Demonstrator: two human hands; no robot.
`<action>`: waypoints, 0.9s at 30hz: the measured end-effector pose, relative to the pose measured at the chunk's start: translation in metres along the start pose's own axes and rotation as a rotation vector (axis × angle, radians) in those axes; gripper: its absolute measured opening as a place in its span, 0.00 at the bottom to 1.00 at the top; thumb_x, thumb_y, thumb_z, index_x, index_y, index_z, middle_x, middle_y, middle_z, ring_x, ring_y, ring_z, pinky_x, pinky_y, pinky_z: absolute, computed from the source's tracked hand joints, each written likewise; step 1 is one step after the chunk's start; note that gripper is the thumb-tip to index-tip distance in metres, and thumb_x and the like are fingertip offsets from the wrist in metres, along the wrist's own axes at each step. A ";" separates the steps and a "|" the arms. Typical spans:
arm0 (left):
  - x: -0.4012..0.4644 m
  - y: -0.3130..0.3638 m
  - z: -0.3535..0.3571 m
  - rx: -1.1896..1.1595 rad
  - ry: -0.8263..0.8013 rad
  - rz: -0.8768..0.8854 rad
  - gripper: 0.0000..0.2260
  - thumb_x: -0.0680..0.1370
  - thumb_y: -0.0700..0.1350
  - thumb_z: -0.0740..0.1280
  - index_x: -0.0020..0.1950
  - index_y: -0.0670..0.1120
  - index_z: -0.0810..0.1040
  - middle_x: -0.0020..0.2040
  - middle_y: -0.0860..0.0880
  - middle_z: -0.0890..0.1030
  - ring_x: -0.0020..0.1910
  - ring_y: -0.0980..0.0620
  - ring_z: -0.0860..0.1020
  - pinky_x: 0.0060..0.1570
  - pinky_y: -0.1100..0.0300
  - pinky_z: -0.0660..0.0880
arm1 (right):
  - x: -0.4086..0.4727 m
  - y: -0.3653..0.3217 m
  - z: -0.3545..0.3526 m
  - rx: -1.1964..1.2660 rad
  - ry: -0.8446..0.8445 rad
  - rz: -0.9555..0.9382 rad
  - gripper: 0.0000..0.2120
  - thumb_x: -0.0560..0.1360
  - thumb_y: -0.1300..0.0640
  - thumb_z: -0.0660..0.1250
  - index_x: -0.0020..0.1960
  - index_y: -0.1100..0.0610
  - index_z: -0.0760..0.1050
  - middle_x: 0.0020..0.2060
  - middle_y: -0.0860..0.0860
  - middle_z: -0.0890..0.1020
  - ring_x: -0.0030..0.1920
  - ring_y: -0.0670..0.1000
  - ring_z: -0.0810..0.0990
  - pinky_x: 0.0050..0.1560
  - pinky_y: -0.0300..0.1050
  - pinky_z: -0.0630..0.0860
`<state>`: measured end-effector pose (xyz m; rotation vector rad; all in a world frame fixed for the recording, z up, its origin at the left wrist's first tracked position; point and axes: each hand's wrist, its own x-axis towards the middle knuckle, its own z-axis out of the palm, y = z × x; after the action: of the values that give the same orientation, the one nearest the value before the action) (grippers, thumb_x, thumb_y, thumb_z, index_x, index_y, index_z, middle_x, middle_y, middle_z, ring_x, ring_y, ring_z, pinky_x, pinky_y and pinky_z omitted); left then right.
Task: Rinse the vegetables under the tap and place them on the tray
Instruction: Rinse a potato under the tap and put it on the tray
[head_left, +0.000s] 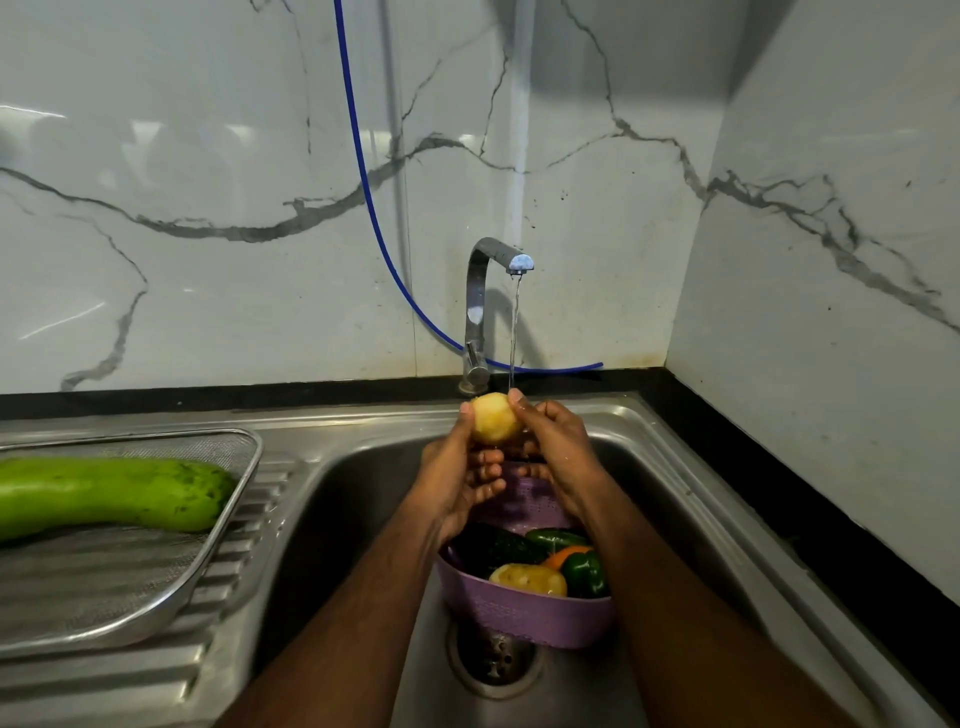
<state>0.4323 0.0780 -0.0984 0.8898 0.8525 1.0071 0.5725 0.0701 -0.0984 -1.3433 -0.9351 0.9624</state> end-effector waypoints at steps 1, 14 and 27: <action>0.001 -0.002 0.000 0.074 0.026 0.013 0.29 0.80 0.64 0.60 0.52 0.38 0.80 0.33 0.46 0.79 0.30 0.52 0.77 0.30 0.60 0.77 | 0.001 -0.001 0.002 0.000 0.013 0.000 0.27 0.74 0.34 0.71 0.56 0.57 0.77 0.52 0.55 0.85 0.54 0.57 0.84 0.55 0.61 0.84; 0.016 -0.022 -0.006 0.640 0.247 0.234 0.19 0.74 0.58 0.72 0.41 0.41 0.83 0.35 0.44 0.84 0.34 0.49 0.82 0.34 0.56 0.80 | -0.001 -0.005 0.020 0.204 0.080 0.296 0.19 0.84 0.41 0.59 0.66 0.52 0.74 0.56 0.61 0.82 0.48 0.57 0.84 0.28 0.43 0.79; 0.017 -0.023 -0.010 0.672 0.181 0.527 0.17 0.74 0.36 0.73 0.55 0.56 0.78 0.52 0.51 0.80 0.51 0.53 0.80 0.42 0.66 0.80 | -0.008 0.000 0.020 0.078 -0.121 0.336 0.19 0.80 0.38 0.65 0.62 0.51 0.76 0.52 0.59 0.83 0.55 0.57 0.82 0.54 0.55 0.82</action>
<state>0.4354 0.0898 -0.1262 1.6731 1.1717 1.2888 0.5508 0.0696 -0.0982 -1.4134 -0.7655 1.3355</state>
